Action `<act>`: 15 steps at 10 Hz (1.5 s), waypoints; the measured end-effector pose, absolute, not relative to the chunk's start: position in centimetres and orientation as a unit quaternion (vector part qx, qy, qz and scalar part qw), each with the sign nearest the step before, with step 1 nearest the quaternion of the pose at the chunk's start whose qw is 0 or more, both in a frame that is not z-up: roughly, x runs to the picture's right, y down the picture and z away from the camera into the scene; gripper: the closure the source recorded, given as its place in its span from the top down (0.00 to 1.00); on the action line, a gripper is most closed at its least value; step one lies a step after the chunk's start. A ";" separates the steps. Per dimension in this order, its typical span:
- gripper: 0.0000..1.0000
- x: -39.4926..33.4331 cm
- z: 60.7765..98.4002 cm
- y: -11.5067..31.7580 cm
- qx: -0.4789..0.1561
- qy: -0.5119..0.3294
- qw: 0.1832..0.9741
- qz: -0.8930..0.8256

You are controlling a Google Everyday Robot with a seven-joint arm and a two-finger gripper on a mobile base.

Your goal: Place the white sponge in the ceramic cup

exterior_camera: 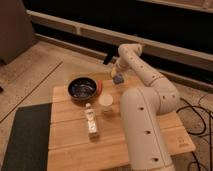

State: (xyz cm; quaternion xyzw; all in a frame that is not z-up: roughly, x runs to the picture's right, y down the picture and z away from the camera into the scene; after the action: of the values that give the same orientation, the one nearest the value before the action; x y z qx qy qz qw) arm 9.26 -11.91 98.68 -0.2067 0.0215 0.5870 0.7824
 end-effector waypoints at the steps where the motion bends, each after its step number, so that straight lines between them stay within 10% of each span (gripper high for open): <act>1: 0.00 8.8 97.8 -12.6 -0.202 0.011 0.784 0.587; 15: 0.00 1.0 87.1 -12.6 -0.165 -0.085 0.812 0.554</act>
State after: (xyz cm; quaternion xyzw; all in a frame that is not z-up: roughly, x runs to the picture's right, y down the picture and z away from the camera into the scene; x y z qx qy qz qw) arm 0.98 -12.59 87.13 -0.1648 -0.0855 0.5536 0.8118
